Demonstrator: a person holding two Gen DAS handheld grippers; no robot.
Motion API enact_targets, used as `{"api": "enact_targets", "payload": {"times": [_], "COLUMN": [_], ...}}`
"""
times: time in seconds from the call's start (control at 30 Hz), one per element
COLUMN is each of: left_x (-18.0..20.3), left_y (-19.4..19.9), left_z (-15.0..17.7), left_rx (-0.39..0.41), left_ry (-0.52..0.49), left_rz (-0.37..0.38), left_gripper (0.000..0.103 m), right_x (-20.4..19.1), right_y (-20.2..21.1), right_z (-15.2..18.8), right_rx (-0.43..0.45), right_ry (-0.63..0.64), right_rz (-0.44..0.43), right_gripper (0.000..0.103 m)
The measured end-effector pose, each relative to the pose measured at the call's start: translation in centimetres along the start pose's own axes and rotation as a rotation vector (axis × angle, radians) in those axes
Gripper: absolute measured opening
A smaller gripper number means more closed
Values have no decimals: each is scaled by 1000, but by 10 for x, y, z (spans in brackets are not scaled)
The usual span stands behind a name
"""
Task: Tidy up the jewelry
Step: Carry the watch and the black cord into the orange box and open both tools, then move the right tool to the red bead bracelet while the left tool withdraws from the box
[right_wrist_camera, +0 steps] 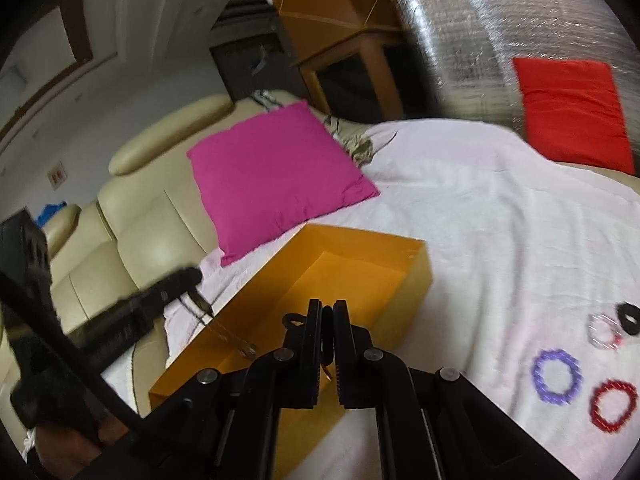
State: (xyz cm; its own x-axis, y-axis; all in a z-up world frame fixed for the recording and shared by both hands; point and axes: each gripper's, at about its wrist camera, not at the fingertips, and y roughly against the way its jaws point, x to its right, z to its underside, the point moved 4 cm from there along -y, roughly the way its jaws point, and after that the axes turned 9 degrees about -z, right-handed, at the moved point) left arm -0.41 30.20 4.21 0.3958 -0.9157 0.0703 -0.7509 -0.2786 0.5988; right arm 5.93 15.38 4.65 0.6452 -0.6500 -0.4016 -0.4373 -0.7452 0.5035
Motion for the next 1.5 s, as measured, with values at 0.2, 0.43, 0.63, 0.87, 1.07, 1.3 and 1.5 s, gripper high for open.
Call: {"api": "enact_targets", "payload": {"times": [0.2, 0.43, 0.63, 0.87, 1.07, 1.3, 1.5], "left_x": [-8, -2, 14, 83, 162, 221, 242], "left_y": [-37, -45, -30, 4, 24, 14, -11], "left_z": [18, 20, 16, 12, 27, 52, 70], "left_rx": [-125, -136, -68, 86, 143, 64, -28], "left_ry": [-3, -36, -77, -183, -292, -348, -360], "left_rz": [-60, -117, -171, -172, -101, -14, -26], "left_gripper": [15, 49, 53, 75, 76, 76, 76], "right_x": [11, 39, 65, 136, 200, 255, 269], "right_y": [-60, -87, -21, 104, 197, 240, 248], "right_z": [-17, -33, -31, 8, 54, 84, 98], "right_rx": [-105, -131, -25, 28, 73, 57, 47], "right_ry": [8, -103, -109, -163, -286, -433, -484], "right_rz": [48, 80, 96, 253, 389, 427, 405], "right_gripper": [6, 29, 28, 28, 28, 28, 28]}}
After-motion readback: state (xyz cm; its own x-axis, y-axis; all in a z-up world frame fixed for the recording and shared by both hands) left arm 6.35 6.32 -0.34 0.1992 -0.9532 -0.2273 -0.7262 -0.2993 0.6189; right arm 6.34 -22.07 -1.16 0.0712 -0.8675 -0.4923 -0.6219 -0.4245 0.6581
